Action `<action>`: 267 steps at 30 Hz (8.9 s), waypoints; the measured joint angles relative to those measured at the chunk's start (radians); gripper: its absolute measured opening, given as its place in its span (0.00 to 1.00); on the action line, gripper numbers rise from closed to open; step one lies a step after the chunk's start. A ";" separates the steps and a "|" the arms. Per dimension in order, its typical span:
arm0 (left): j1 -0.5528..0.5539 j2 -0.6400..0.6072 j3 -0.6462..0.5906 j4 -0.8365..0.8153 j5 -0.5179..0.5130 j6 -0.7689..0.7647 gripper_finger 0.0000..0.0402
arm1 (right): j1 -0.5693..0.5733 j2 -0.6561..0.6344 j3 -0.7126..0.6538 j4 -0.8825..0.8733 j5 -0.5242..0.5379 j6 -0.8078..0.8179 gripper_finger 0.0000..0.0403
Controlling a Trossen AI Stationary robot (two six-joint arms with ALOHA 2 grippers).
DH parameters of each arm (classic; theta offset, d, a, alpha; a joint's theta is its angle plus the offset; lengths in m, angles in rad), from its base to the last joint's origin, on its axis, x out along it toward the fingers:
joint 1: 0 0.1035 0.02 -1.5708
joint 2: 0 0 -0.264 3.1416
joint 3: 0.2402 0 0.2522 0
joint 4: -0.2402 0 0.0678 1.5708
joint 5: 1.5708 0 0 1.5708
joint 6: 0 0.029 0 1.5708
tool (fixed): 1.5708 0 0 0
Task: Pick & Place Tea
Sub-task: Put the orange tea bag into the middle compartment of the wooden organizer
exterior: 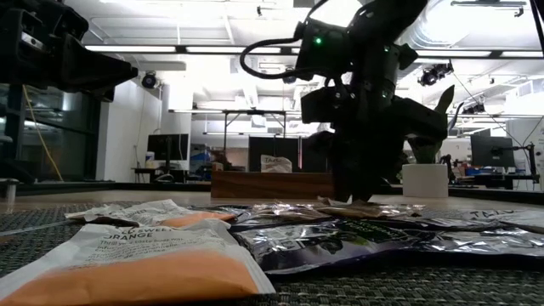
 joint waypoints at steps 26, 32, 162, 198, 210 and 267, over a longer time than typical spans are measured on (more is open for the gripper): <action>0.000 0.000 0.000 0.000 0.000 0.000 0.21 | 0.002 0.000 -0.005 0.015 0.035 0.020 0.02; 0.000 0.000 0.000 0.000 0.000 0.000 0.21 | 0.011 -0.012 0.006 0.001 0.098 0.024 0.01; 0.000 0.000 0.000 0.000 0.000 0.000 0.21 | 0.140 -0.225 0.006 -0.296 0.234 0.344 0.31; 0.000 0.000 0.000 0.000 0.000 0.000 0.21 | 0.289 -0.229 -0.234 -0.006 -0.093 0.541 0.31; 0.000 0.000 0.000 0.000 0.000 0.000 0.21 | 0.293 -0.229 -0.286 0.060 -0.067 0.568 0.31; 0.000 0.000 0.000 0.000 0.000 0.000 0.21 | 0.120 -0.306 0.025 -0.244 0.626 0.274 0.00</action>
